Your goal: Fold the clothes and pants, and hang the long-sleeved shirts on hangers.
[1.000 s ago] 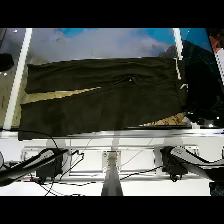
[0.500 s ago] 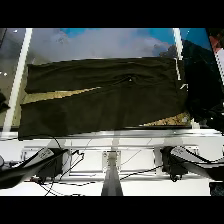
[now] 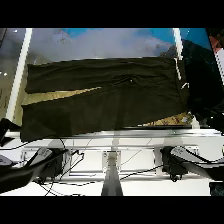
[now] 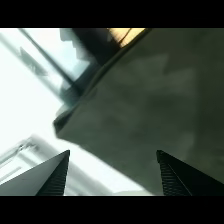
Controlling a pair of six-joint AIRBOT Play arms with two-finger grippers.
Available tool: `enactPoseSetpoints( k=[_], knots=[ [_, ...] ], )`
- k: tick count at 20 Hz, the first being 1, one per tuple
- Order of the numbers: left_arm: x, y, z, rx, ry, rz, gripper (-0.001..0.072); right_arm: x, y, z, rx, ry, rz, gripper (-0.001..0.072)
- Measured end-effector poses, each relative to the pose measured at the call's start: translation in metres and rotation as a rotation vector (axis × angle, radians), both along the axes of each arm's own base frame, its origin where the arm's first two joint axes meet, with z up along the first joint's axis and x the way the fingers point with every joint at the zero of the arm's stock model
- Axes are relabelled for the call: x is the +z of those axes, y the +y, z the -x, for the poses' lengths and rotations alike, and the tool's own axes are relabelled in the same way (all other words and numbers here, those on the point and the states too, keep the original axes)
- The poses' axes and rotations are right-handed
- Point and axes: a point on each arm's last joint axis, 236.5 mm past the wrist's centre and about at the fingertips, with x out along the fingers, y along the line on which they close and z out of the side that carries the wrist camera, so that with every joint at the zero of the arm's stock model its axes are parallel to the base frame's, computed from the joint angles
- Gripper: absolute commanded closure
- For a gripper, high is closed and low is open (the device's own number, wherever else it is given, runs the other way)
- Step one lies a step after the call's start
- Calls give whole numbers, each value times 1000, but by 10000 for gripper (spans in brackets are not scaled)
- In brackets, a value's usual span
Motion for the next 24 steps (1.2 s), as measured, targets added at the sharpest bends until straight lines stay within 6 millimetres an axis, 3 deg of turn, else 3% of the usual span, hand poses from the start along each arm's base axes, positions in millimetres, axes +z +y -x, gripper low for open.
enactPoseSetpoints(
  k=[1,2,7,10,12,14,15,16,20,22,24],
  knots=[
    [-5,0,6,-1,9,-4,24,0,0,0,0,-1,0,679],
    [-10,0,9,-9,13,-9,3,0,0,0,1,-1,1,679],
    [-37,-6,20,-30,26,-9,30,0,1,0,3,-2,-1,679],
    [-53,-11,16,-27,7,24,214,0,1,0,4,-2,-1,679],
    [-61,-14,11,-15,-9,46,265,2,1,-1,11,-4,1,679],
    [-68,-16,9,-10,-12,68,556,6,-1,-3,31,-5,10,680],
    [-70,-16,7,-5,-20,72,657,9,-1,-4,46,-6,16,680],
    [-71,-18,7,-8,-20,84,690,13,-1,-4,63,-8,24,680],
    [-62,-13,0,-67,-48,77,691,35,-3,-2,132,-13,105,681],
    [-39,-3,-35,-71,-189,60,692,52,-6,2,160,-19,175,681],
    [-16,-4,-45,-127,-239,76,692,73,-8,4,177,-35,254,681]
  ],
)
